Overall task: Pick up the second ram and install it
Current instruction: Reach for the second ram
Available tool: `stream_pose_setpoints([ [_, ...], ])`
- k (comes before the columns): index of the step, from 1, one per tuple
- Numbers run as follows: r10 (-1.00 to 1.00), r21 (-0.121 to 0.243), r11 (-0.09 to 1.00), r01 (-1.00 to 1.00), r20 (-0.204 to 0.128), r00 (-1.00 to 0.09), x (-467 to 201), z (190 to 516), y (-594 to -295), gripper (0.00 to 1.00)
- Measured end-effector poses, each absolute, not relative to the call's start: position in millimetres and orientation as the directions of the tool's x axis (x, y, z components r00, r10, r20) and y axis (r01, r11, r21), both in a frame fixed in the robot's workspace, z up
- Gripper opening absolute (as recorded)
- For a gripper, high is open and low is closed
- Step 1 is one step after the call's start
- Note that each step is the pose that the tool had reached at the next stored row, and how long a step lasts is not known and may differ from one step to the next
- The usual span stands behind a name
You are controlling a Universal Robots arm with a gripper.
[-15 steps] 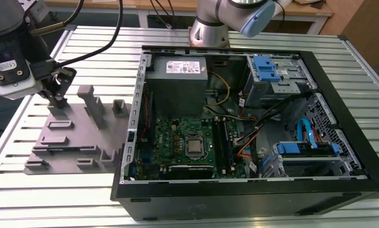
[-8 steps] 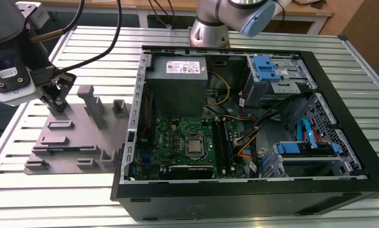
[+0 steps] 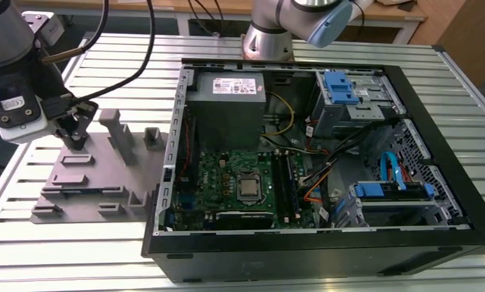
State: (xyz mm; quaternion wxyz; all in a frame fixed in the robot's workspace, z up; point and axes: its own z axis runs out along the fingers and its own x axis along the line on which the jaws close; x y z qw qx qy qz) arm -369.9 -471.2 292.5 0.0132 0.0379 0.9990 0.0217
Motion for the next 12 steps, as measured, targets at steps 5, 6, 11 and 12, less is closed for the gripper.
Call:
stream_pose_setpoints([
  [5,0.076,0.044,0.996,0.075,-0.025,-0.997,-370,286,-473,0.07],
  [6,0.076,0.044,0.996,0.075,-0.025,-0.997,-370,285,-473,0.07],
  [11,0.076,0.044,0.996,0.075,-0.025,-0.997,-371,278,-475,0.07],
  [12,0.076,0.044,0.996,0.075,-0.025,-0.997,-371,277,-476,0.07],
])
